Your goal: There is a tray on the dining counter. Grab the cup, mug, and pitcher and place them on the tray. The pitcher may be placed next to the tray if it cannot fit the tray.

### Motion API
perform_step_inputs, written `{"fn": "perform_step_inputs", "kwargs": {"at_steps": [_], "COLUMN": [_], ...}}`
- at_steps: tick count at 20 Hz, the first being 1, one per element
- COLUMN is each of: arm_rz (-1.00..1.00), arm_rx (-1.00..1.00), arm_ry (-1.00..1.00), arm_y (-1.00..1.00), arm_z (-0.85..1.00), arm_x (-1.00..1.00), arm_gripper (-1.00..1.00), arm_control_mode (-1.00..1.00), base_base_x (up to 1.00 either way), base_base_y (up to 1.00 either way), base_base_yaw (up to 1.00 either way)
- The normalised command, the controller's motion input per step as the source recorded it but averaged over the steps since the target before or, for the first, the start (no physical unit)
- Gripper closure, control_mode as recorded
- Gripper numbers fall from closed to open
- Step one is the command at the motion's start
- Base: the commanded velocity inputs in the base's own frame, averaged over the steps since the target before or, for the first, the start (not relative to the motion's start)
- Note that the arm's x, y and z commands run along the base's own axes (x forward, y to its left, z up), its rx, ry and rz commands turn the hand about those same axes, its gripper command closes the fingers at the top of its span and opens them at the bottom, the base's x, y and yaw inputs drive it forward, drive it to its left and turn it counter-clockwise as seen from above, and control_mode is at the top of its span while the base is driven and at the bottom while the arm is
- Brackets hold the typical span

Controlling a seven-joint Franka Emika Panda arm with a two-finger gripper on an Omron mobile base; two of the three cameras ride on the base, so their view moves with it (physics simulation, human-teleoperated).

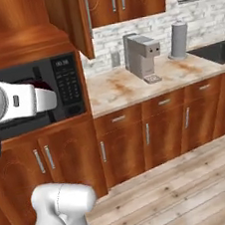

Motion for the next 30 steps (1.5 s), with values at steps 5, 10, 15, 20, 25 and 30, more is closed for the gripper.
{"fn": "perform_step_inputs", "kwargs": {"at_steps": [5,10,15,20,25,30], "arm_rz": [0.00,0.00,0.00,0.00,0.00,0.00], "arm_rx": [0.00,0.00,0.00,0.00,0.00,0.00], "arm_ry": [0.00,0.00,0.00,0.00,0.00,0.00], "arm_y": [0.00,0.00,0.00,0.00,0.00,0.00], "arm_z": [0.00,0.00,0.00,0.00,0.00,0.00], "arm_x": [0.00,0.00,0.00,0.00,0.00,0.00], "arm_gripper": [1.00,1.00,1.00,1.00,1.00,1.00], "arm_control_mode": [1.00,1.00,1.00,1.00,1.00,1.00], "base_base_x": [-0.52,-0.50,-0.50,-0.51,-0.40,0.00], "base_base_y": [0.00,0.00,0.00,0.00,0.00,-0.07], "base_base_yaw": [-0.98,-0.98,-0.98,-0.97,-0.99,-0.95]}}
